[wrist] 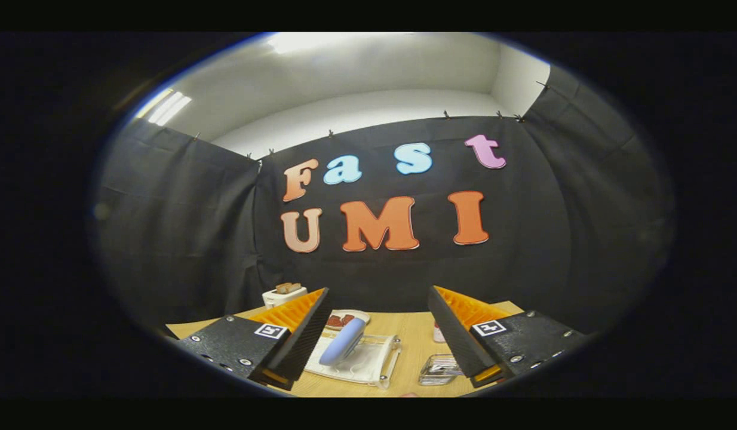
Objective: Take the plate from the dish rack, then take the spoon from the basket and place it into the plate.
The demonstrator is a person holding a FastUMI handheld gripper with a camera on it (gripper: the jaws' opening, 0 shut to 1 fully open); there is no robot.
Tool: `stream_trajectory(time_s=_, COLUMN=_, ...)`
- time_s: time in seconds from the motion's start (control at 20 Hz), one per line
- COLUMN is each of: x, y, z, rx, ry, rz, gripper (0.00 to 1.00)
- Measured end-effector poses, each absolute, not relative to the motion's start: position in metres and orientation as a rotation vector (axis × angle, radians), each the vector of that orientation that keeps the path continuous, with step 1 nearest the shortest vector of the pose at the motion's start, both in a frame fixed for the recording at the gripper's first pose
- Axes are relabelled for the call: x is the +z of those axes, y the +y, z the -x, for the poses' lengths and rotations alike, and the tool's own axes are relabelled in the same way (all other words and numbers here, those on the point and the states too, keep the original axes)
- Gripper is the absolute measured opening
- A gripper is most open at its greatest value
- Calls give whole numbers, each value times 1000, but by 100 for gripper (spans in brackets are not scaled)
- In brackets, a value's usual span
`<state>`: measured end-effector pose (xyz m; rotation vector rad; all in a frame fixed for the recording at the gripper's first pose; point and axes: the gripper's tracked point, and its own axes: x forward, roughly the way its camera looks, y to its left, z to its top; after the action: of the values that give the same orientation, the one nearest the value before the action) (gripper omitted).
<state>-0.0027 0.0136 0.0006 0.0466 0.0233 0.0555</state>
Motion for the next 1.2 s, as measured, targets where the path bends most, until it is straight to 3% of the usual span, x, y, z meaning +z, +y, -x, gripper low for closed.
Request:
stream_trajectory(time_s=0.55, x=0, y=41, z=-3, rx=120, ry=101, rz=-76, gripper=96)
stream_trajectory(time_s=0.95, x=-26, y=42, z=-35, rx=104, ry=324, rz=-58, gripper=96)
stream_trajectory(time_s=1.2, x=-57, y=72, z=-45, rx=169, ry=557, rz=-108, gripper=97)
